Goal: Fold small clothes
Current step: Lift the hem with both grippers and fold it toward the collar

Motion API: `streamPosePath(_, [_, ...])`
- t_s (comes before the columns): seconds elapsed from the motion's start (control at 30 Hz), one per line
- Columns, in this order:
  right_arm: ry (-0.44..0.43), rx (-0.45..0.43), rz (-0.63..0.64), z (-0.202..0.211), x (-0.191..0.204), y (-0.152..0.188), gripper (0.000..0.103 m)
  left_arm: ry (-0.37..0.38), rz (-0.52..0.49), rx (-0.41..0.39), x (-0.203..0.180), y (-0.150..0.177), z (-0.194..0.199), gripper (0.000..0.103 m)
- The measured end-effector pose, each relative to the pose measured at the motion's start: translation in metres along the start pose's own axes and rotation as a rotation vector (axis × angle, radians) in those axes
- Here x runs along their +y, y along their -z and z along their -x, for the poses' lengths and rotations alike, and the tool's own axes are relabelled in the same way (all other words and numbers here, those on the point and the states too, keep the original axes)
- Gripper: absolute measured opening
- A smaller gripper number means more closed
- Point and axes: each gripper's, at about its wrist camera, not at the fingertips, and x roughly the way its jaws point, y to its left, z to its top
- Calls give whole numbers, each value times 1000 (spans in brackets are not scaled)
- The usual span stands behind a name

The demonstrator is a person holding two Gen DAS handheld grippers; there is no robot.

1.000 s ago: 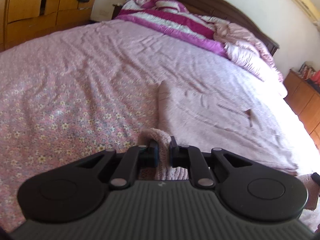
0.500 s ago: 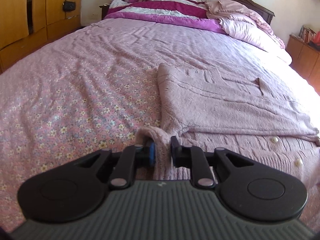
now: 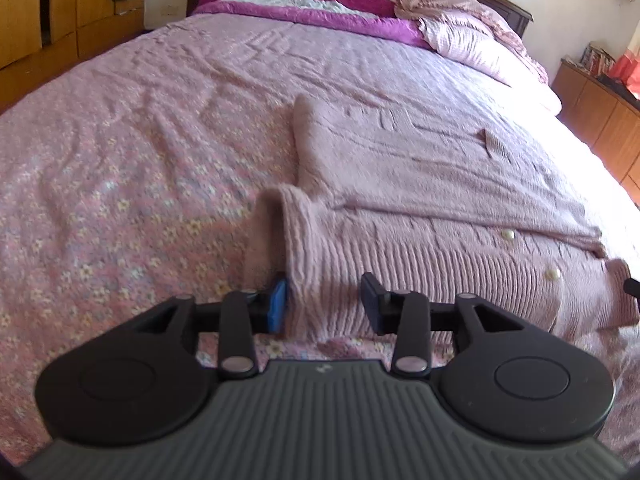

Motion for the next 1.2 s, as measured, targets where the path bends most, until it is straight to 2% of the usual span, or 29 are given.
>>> streamPosePath(0.23, [-48, 62, -31, -21, -3, 3, 51, 13, 2, 24, -3, -1, -13, 42])
streamPosePath(0.4, [-77, 62, -63, -26, -9, 3, 51, 26, -8, 33, -3, -4, -17, 40])
streamPosePath(0.47, [-76, 63, -57, -26, -8, 2, 50, 37, -15, 36, -4, -4, -17, 29])
streamPosePath(0.5, [-72, 64, -45, -25, -6, 2, 48, 46, -18, 38, -4, -4, -17, 24])
streamPosePath(0.63, [-55, 64, -6, -24, -3, 0, 24, 51, -23, 45, -1, -7, -21, 24])
streamPosePath(0.73, [-55, 72, -38, -27, -10, -2, 16, 55, 1, 51, 4, -10, -27, 26])
streamPosePath(0.93, [-90, 77, -94, -26, -18, -5, 13, 87, -54, 56, 0, -15, -34, 24])
streamPosePath(0.97, [-101, 71, -103, -24, -18, -7, 13, 95, -40, 53, 2, -16, -34, 21])
streamPosePath(1.0, [-119, 60, -113, -22, -18, -8, 13, 106, -25, 53, 4, -17, -33, 14])
streamPosePath(1.2, [-225, -3, -159, -4, -11, -21, 11, 179, 94, -19, 15, -24, -4, 12])
